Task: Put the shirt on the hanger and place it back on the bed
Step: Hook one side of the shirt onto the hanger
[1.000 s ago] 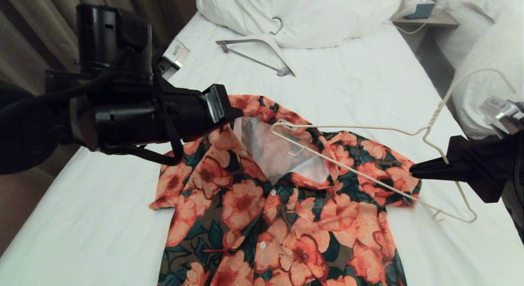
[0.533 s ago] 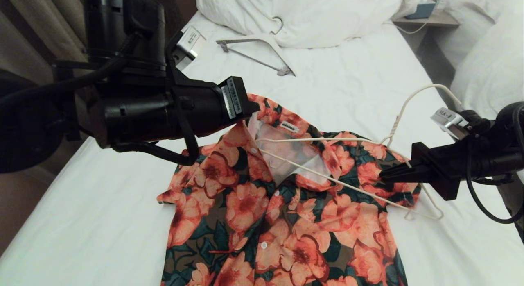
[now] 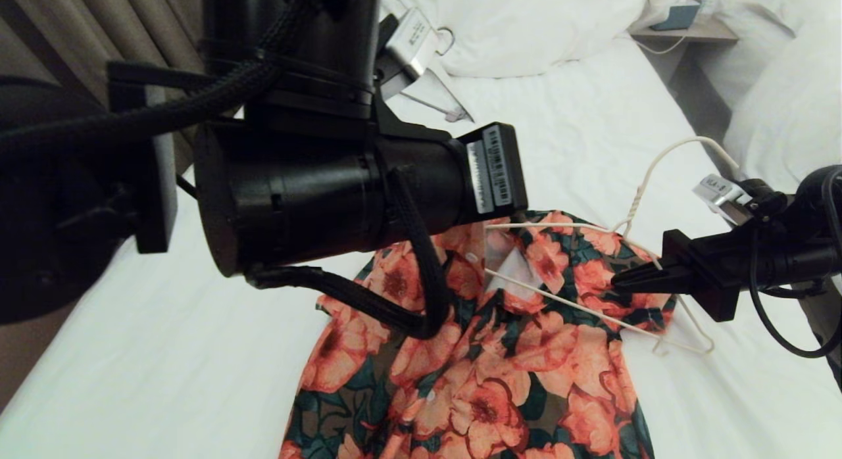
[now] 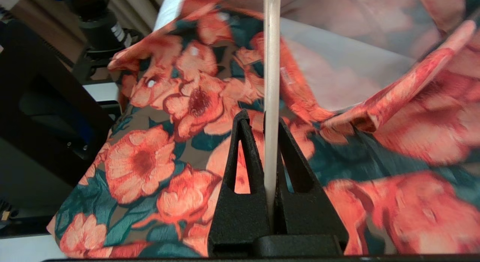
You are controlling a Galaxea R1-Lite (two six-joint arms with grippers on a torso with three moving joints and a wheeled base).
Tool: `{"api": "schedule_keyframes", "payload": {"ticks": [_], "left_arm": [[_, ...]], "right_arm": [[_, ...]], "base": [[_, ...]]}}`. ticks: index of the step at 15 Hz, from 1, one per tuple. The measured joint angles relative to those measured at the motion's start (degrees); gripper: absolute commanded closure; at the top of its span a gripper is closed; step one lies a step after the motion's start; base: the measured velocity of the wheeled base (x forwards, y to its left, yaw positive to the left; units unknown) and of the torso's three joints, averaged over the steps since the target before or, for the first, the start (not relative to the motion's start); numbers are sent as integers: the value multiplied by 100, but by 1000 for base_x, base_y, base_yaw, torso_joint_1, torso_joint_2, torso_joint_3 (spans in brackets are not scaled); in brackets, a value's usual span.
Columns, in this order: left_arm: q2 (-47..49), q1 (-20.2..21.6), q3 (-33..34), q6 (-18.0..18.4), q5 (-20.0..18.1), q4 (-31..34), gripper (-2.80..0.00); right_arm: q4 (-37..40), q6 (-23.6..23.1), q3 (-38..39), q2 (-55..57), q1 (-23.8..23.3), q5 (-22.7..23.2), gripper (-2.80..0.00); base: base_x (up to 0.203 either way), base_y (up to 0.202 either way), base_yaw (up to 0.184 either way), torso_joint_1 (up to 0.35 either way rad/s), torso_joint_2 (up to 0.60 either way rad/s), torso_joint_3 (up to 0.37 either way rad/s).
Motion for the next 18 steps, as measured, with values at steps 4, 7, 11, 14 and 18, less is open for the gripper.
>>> {"api": "schedule_keyframes", "payload": {"ticks": [4, 7, 11, 14, 18], "left_arm": [[748, -364, -997, 110, 34, 215, 0], [1336, -757, -1712, 138, 47, 555, 0], [1849, -1193, -1861, -244, 279, 588, 0], [2014, -1309, -1762, -268, 380, 577, -280], [2051, -1383, -1562, -265, 423, 557, -280]], "right_arm": [[-17, -15, 210, -176, 80, 8, 0], [-20, -19, 147, -207, 90, 11, 0], [-17, -42, 252, -303, 72, 35, 0], [-17, -44, 294, -405, 77, 38, 0], [-20, -37, 315, -510, 79, 35, 0]], "base": [[0, 0, 0, 0, 0, 0], [0, 0, 0, 0, 0, 0], [0, 0, 0, 0, 0, 0], [0, 0, 0, 0, 0, 0], [0, 0, 0, 0, 0, 0]]}}
